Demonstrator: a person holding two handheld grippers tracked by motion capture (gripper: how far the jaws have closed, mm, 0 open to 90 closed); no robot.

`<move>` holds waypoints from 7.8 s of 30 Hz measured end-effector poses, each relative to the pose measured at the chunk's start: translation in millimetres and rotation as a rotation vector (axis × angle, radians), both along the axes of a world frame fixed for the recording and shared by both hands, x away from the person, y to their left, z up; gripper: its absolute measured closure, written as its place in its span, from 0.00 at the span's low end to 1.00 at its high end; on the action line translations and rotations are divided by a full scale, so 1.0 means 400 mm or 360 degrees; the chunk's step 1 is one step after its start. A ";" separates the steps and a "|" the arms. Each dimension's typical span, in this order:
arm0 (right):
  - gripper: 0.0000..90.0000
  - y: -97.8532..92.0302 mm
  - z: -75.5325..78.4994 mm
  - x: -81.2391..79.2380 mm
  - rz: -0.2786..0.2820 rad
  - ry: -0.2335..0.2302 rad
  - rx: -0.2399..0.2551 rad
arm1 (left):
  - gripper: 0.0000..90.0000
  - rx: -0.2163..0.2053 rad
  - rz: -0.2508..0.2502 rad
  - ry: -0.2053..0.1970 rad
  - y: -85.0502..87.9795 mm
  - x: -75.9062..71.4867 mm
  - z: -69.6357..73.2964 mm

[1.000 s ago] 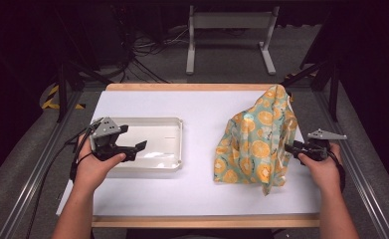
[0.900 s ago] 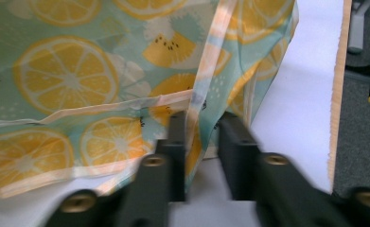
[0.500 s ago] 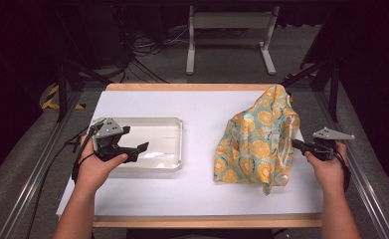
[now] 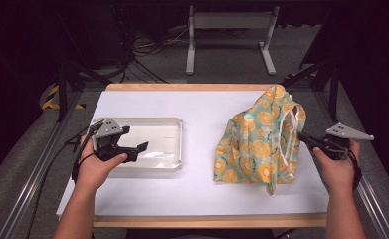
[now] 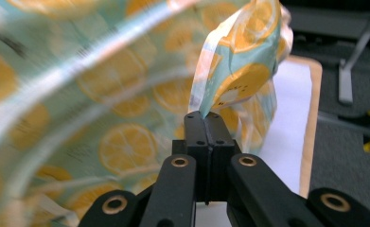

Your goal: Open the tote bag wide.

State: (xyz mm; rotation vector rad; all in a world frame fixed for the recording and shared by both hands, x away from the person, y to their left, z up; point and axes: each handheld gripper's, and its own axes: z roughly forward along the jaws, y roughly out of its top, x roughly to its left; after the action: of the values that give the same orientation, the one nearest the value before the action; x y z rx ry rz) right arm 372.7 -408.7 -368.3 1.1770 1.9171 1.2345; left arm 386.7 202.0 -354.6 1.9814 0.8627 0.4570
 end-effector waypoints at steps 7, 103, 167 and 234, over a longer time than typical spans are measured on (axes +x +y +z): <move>1.00 0.010 0.048 -0.027 0.0063 -0.0143 0.0063 | 0.16 -0.0014 -0.0015 -0.0009 -0.002 -0.006 0.006; 1.00 0.422 0.346 0.078 0.0795 -0.0331 -0.0035 | 0.18 -0.0125 -0.0289 -0.0060 -0.146 -0.011 0.032; 0.99 0.443 0.314 0.049 0.0855 -0.0379 -0.0013 | 0.99 -0.0499 -0.0783 0.0002 -0.472 0.086 0.122; 1.00 0.172 0.104 0.023 0.0501 0.0009 0.0112 | 0.98 -0.0466 -0.0564 -0.0033 -0.339 0.109 0.103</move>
State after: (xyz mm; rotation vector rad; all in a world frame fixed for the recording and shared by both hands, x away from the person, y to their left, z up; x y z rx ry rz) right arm 381.7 -339.8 -326.7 0.9360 2.1375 1.4717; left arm 430.2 66.4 -313.4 1.8025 0.5145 0.1362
